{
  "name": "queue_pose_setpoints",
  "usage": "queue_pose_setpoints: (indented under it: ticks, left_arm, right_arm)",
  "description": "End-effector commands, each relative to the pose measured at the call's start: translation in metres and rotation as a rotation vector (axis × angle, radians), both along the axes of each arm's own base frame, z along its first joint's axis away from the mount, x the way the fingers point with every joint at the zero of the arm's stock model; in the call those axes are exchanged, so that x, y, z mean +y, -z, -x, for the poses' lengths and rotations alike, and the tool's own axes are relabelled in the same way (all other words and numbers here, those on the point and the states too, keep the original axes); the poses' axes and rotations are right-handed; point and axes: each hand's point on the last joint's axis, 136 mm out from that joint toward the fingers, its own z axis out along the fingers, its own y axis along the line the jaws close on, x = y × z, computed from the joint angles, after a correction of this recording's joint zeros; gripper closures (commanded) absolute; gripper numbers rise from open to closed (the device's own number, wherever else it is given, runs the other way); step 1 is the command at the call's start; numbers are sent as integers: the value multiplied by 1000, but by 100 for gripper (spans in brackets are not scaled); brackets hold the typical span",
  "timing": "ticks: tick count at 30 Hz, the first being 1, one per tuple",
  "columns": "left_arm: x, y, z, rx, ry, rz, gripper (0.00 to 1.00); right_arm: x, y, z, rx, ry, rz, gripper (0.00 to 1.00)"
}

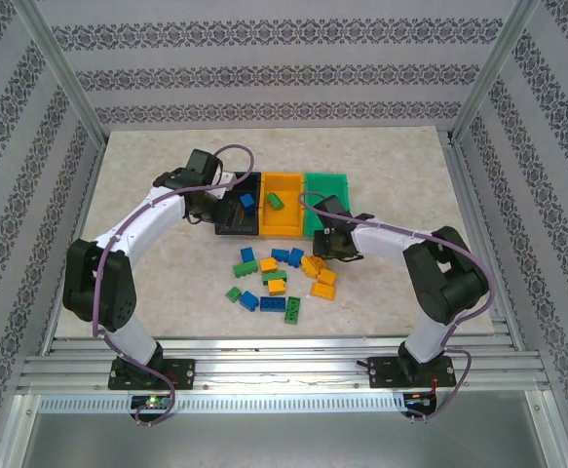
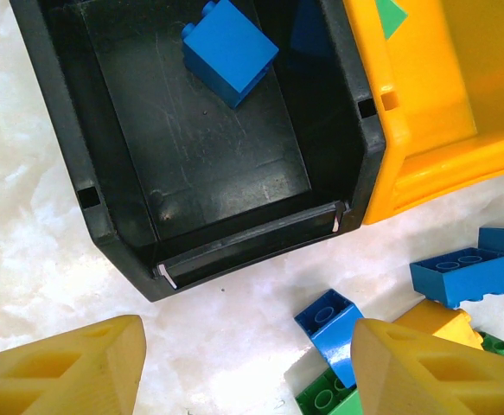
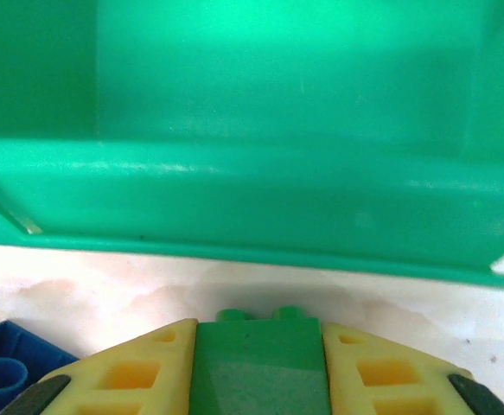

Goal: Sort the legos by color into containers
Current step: Pick up the lego from the center of the table, then place the lego in the container.

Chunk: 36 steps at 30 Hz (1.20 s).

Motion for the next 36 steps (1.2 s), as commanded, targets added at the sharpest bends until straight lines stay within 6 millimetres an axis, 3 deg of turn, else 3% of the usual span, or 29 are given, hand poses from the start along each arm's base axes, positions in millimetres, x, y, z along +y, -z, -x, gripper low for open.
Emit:
queue_pose_setpoints:
  ticks: [1, 10, 14, 16, 21, 26, 29, 36]
  left_arm:
    - [3, -12, 2, -30, 14, 12, 36]
    - [10, -14, 0, -51, -4, -20, 36]
    - [13, -16, 0, -65, -10, -37, 36]
    - [14, -17, -1, -70, -15, -40, 36]
    - [15, -13, -1, -74, -10, -54, 36]
    - [18, -8, -1, -61, -15, -74, 36]
    - [22, -8, -2, -73, -19, -95, 36]
    - [21, -6, -3, -68, -14, -91, 36]
  right_arm:
    - [-10, -10, 11, 0, 4, 33, 71]
    - [-24, -93, -12, -177, 18, -31, 71]
    - [0, -128, -34, -261, -52, -103, 70]
    - [19, -135, -45, -273, -95, -100, 69]
    - [78, -140, -80, -287, -184, -142, 68]
    - [112, -123, -113, -266, -208, -151, 64]
    - [119, -114, -120, -248, -218, -151, 50]
    - [107, -115, -89, -240, -242, -146, 46]
